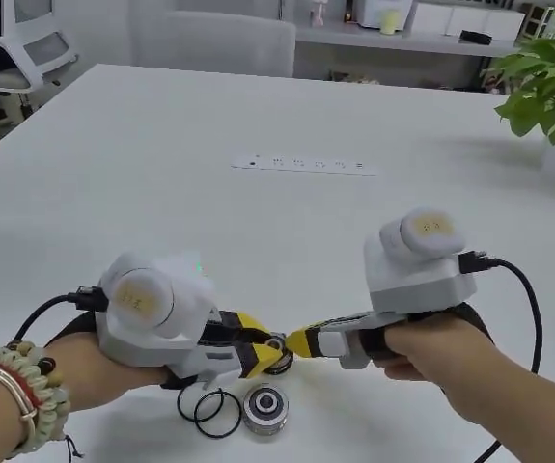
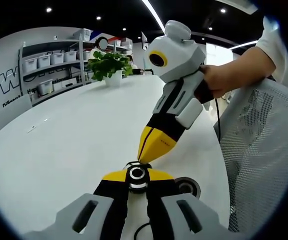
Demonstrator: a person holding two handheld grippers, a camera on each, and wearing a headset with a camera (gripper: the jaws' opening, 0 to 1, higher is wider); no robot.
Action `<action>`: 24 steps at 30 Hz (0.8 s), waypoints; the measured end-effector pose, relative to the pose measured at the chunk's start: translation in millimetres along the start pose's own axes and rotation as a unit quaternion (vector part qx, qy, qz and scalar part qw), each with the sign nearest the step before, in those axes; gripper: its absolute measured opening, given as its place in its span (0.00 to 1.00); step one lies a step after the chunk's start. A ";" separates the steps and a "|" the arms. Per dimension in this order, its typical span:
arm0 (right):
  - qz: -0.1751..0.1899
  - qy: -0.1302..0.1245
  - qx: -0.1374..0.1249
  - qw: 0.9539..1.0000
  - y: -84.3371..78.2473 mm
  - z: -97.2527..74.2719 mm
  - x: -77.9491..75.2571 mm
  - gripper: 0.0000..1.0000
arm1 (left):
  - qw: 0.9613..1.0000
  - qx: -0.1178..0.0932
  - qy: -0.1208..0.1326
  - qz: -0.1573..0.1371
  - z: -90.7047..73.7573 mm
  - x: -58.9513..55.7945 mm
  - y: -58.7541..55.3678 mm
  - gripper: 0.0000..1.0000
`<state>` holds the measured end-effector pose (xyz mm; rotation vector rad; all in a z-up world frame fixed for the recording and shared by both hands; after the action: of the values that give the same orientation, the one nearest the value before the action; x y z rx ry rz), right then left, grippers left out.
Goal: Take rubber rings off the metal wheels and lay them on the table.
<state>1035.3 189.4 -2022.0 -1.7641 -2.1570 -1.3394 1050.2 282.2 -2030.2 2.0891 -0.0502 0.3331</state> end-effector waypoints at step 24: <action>0.018 -0.007 -0.007 1.000 0.7 2.1 -4.0 0.00 | 1.000 -0.002 0.001 -0.002 0.8 0.5 0.0 0.08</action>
<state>1038.2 187.6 -2025.0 -1.8133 -2.1179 -1.3406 1050.8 281.6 -2030.4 2.0839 -0.0462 0.3334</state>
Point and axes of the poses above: the centre of the closed fingertips' face, and the gripper's own axes: z roughly forward along the fingers, x roughly to its left, y roughly out of its top, the point moved 6 cm from there along -z, roughly backward along the fingers, and after that the axes turned 14 degrees about z, right-handed, at the moved point
